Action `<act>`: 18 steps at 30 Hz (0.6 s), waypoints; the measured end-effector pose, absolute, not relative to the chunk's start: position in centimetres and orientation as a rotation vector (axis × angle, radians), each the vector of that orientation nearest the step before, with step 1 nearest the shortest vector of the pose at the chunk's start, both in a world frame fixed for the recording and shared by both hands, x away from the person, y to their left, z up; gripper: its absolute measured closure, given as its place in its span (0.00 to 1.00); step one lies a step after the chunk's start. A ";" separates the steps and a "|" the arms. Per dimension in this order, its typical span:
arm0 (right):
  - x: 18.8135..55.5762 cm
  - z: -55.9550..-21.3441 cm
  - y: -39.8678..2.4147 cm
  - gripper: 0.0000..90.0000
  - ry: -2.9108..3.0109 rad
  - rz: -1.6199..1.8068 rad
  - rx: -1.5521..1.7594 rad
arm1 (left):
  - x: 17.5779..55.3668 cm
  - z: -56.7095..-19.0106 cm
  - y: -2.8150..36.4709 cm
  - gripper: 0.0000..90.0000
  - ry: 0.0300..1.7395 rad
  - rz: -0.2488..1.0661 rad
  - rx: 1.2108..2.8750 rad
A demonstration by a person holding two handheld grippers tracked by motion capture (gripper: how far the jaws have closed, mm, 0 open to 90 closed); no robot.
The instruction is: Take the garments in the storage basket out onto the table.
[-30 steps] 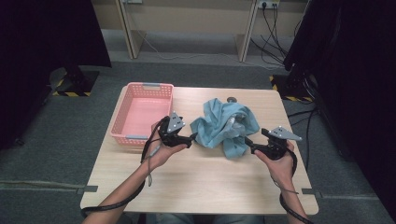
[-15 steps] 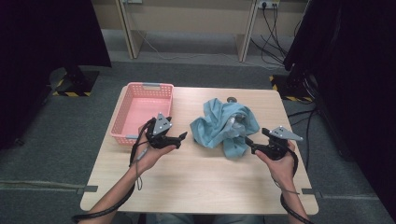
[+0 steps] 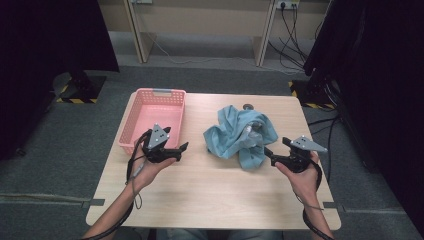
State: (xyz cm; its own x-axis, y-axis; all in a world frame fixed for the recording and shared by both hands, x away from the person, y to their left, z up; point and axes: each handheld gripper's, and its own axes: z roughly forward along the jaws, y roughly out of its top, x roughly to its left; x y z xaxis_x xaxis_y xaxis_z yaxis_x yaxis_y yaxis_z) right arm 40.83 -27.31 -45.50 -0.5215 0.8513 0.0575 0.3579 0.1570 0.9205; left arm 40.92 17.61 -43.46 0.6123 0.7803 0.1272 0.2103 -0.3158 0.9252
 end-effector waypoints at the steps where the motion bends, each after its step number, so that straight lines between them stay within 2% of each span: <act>1: 40.8 -45.4 -27.4 0.14 1.957 1.345 1.144 | 40.8 -43.5 17.8 0.18 0.799 0.718 1.839; 18: 39.4 -45.1 -28.5 0.14 1.943 1.342 1.141 | 38.8 -44.0 21.2 0.18 0.858 0.739 1.785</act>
State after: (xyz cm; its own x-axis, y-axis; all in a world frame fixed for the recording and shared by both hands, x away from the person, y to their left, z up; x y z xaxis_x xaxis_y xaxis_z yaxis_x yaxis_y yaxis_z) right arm 39.40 -28.51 -45.10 -0.5146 0.8561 0.0483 0.3480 0.1570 0.9242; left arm 38.81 21.22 -44.03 0.5647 0.8192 0.0999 0.2207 -0.2665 0.9382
